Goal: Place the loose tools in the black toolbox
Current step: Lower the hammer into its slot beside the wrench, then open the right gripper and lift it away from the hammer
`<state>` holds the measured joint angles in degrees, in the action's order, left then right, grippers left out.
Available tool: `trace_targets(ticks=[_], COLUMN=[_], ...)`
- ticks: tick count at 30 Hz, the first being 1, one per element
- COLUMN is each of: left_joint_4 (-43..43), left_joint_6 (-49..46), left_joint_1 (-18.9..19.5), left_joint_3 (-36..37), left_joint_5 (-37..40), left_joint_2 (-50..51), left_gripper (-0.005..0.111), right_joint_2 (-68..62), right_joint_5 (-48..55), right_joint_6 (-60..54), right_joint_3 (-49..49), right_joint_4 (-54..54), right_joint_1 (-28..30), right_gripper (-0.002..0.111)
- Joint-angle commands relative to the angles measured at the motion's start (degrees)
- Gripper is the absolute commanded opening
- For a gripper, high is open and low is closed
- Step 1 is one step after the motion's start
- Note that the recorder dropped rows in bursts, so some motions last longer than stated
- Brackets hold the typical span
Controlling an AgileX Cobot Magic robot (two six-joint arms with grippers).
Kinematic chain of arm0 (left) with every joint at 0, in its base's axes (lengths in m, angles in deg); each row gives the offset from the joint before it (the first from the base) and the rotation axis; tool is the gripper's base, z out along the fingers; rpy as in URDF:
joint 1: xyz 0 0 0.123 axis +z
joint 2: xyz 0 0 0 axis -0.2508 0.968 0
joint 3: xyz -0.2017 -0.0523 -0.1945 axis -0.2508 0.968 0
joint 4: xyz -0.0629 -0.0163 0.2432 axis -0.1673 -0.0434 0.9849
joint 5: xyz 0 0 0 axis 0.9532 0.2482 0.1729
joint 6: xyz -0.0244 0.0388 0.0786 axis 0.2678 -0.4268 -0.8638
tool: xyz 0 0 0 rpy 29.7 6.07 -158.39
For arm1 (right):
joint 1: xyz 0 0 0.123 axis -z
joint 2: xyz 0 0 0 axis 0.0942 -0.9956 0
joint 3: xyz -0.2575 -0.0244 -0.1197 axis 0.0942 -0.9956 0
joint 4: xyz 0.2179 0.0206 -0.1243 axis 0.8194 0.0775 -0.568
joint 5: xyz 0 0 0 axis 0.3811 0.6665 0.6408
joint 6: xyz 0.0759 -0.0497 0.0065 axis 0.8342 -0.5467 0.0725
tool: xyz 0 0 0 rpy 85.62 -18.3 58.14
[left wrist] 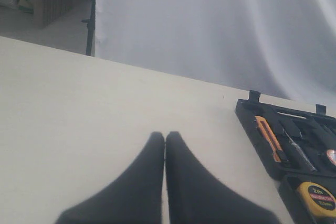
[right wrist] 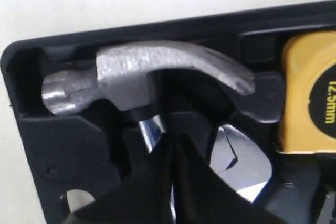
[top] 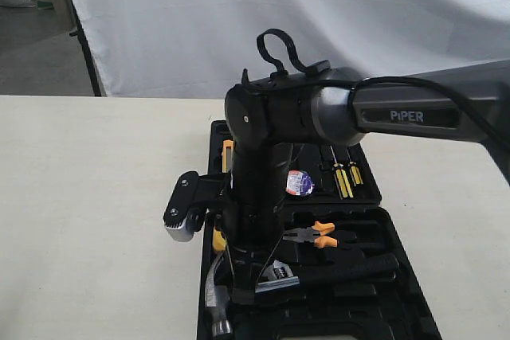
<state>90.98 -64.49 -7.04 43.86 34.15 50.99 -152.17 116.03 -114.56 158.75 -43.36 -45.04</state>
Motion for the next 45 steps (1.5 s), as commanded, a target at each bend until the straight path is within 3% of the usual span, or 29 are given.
trace_targets(ticks=[1,10,19,40,45], left_joint_4=[0.3,0.3,0.3,0.3,0.3], left_joint_6=[0.3,0.3,0.3,0.3,0.3], left_joint_1=[1.5,1.5,1.5,1.5,1.5], left_joint_3=[-0.2,-0.2,-0.2,-0.2,-0.2], left_joint_5=[-0.4,-0.4,-0.4,-0.4,-0.4], left_joint_2=[-0.2,-0.2,-0.2,-0.2,-0.2], left_gripper=[0.001,0.001,0.001,0.001,0.001], right_joint_2=[0.1,-0.7,-1.8,7.1,4.4], right_joint_5=[-4.7,-6.4,4.2,6.8,3.2], right_joint_6=[0.5,0.5,1.2,8.3,9.3], right_joint_3=[-0.6,-0.6,-0.6,-0.8,-6.6], right_joint_4=[-0.6,-0.2,-0.1,-4.4,-1.9], right_joint_1=[0.4,0.4,0.4,0.2,0.2], right_gripper=[-0.001,-0.001,-0.001,-0.001,-0.001])
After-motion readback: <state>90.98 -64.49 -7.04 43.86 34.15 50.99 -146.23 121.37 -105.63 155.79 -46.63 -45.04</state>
